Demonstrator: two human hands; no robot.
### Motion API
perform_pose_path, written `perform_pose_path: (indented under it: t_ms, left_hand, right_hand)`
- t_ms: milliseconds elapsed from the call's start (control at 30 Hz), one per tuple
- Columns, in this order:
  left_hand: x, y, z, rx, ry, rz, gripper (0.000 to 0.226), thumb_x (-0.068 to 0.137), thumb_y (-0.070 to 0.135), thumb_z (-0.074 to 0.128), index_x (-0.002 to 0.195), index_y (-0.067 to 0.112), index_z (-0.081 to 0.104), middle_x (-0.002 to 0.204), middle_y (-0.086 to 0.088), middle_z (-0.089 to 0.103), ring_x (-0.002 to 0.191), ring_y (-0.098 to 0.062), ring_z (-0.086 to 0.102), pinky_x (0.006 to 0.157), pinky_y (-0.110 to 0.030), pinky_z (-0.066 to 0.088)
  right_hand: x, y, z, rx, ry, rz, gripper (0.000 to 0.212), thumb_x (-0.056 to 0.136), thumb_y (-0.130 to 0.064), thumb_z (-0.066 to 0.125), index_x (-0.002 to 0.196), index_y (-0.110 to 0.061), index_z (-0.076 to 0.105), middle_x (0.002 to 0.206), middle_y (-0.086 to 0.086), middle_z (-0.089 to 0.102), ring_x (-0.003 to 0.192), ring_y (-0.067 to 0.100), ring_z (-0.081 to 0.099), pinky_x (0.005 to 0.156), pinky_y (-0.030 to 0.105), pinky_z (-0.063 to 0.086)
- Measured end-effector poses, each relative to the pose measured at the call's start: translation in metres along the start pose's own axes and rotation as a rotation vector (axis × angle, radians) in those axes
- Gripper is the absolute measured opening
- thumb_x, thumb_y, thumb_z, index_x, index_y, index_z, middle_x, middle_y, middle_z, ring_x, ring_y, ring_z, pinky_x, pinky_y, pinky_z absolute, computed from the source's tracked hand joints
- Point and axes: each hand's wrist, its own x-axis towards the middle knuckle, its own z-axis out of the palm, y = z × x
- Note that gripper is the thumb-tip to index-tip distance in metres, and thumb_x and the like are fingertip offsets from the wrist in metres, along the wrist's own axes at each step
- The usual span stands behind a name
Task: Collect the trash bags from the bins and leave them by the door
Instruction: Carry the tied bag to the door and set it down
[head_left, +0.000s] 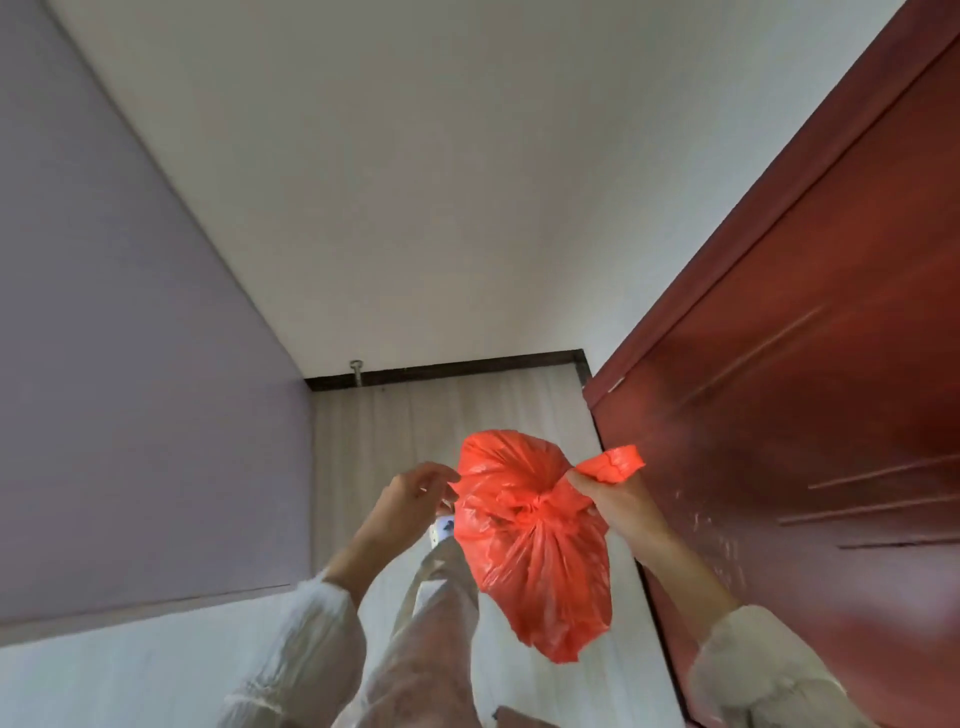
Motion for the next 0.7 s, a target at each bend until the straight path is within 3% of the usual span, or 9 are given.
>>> perform_pose_path:
  t_ms: [100,200,267,333,433,500,533,600,700]
  left_hand:
    - [0.080,0.023,0.003,0.001,-0.023,-0.067,0.026,0.092,-0.003,0.034,0.089,0.010,0.056,0.069,-0.001,0.057,0.045,0.006,0.055,0.045,-0.005,0.038]
    - [0.152,0.040,0.008,0.051,-0.052,-0.145,0.026,0.092,-0.002,0.033,0.094,0.008,0.057,0.069,-0.003,0.056,0.047,-0.001,0.055,0.041,-0.005,0.037]
    - [0.191,0.046,0.012,0.095,-0.068,-0.176,0.025,0.092,0.001,0.034,0.089,0.012,0.057,0.070,-0.003,0.058,0.053,-0.005,0.055,0.041,-0.006,0.037]
    - [0.228,0.044,0.020,0.140,-0.094,-0.186,0.024,0.093,0.006,0.035,0.088,0.015,0.057,0.072,-0.002,0.060,0.059,-0.011,0.056,0.044,-0.008,0.040]
    - [0.275,0.034,0.033,0.182,-0.075,-0.207,0.023,0.094,0.010,0.038,0.099,0.010,0.060,0.081,-0.006,0.062,0.066,-0.018,0.058,0.053,-0.013,0.042]
    - [0.303,0.019,0.045,0.172,-0.030,-0.237,0.023,0.094,0.010,0.038,0.105,0.006,0.058,0.086,-0.010,0.063,0.066,-0.016,0.057,0.051,-0.008,0.042]
    - [0.319,0.007,0.053,0.156,-0.007,-0.253,0.023,0.094,0.009,0.039,0.106,0.006,0.058,0.086,-0.011,0.062,0.065,-0.015,0.056,0.049,-0.005,0.042]
    - [0.347,-0.018,0.070,0.113,0.021,-0.300,0.021,0.093,0.008,0.039,0.103,0.010,0.057,0.080,-0.006,0.061,0.065,-0.016,0.056,0.049,-0.005,0.041]
    - [0.389,-0.058,0.103,0.081,0.023,-0.364,0.019,0.093,0.009,0.039,0.099,0.017,0.055,0.075,0.002,0.059,0.065,-0.014,0.057,0.057,-0.017,0.044]
  right_hand:
    - [0.074,-0.026,-0.004,-0.019,0.008,0.084,0.018,0.082,-0.011,0.065,0.070,-0.021,0.057,0.081,0.006,0.061,0.072,0.017,0.059,0.071,0.031,0.054]
    - [0.141,-0.044,-0.013,-0.023,0.030,0.189,0.007,0.080,-0.013,0.066,0.083,-0.011,0.060,0.089,0.011,0.058,0.082,0.023,0.059,0.080,0.043,0.056]
    - [0.181,-0.051,-0.016,0.027,0.035,0.254,0.017,0.083,-0.012,0.064,0.097,-0.011,0.055,0.088,0.008,0.055,0.084,0.023,0.057,0.066,0.031,0.057]
    - [0.227,-0.052,-0.016,0.086,0.063,0.314,0.011,0.084,-0.010,0.063,0.084,-0.010,0.052,0.081,0.005,0.053,0.073,0.020,0.056,0.050,0.023,0.052]
    - [0.294,-0.048,-0.009,0.194,0.079,0.390,0.023,0.086,-0.005,0.060,0.068,-0.014,0.049,0.070,0.003,0.050,0.061,0.012,0.050,0.065,0.030,0.053]
    - [0.343,-0.037,-0.004,0.221,0.088,0.421,0.007,0.087,-0.004,0.057,0.080,-0.004,0.056,0.070,0.003,0.050,0.062,0.011,0.049,0.082,0.037,0.050]
    - [0.371,-0.030,-0.001,0.240,0.084,0.429,0.010,0.088,-0.005,0.057,0.095,0.003,0.059,0.072,0.003,0.051,0.063,0.012,0.050,0.084,0.038,0.048]
    - [0.421,-0.012,0.007,0.245,0.054,0.441,0.034,0.088,-0.007,0.058,0.119,0.006,0.052,0.091,0.010,0.061,0.073,0.017,0.057,0.082,0.033,0.048]
    - [0.491,0.017,0.019,0.211,0.038,0.462,0.033,0.089,-0.011,0.057,0.119,0.000,0.049,0.121,0.017,0.056,0.104,0.026,0.059,0.081,0.032,0.049]
